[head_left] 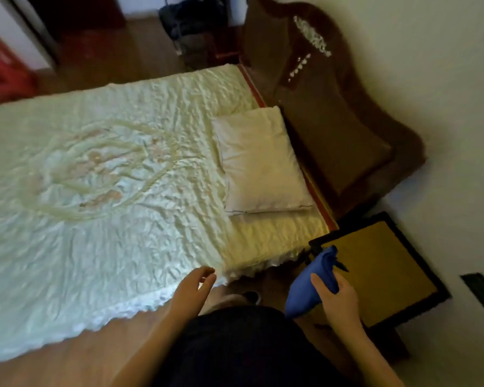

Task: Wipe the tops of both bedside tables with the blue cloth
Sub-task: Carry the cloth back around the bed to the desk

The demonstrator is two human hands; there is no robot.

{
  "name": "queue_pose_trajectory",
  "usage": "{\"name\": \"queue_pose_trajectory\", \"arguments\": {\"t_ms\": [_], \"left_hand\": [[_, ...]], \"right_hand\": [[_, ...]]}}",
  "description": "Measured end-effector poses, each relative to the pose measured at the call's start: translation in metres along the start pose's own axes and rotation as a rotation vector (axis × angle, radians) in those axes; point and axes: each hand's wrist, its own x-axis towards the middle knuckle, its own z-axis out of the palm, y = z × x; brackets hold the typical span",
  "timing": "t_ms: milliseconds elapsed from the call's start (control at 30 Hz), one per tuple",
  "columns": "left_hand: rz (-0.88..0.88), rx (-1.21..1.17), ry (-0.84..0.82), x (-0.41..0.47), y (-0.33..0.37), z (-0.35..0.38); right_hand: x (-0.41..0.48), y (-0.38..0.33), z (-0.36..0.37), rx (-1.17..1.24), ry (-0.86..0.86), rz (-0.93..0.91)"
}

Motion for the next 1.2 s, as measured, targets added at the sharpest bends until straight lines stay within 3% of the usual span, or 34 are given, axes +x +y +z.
{"name": "queue_pose_trajectory", "arguments": {"t_ms": [167, 367, 600, 800, 1000, 1200], "left_hand": [[-0.253, -0.019, 0.337, -0.101, -0.065, -0.034], [-0.588, -0.309, 0.649, -0.219, -0.138, -0.057], [-0.930, -0.516, 0.970, -0.335, -0.216, -0.049], [-1.060, -0.659, 1.057, -0.380, -0.270, -0.083], [-1.054, -0.669, 1.182, -0.387, -0.314, -0.164], [-1.077, -0.706, 1.206, -0.377, -0.388, -0.240]], "right_hand": [[-0.020, -0.018, 0.083, -0.178, -0.373, -0.142], [-0.069, -0.057, 0.208, -0.364, -0.799, -0.361], [-0.137, -0.069, 0.368, -0.603, -1.136, -0.540], [-0.185, -0.085, 0.495, -0.729, -1.238, -0.651], [-0.217, -0.125, 0.600, -0.789, -1.225, -0.747], [-0.244, -0.145, 0.729, -0.801, -1.187, -0.779]]}}
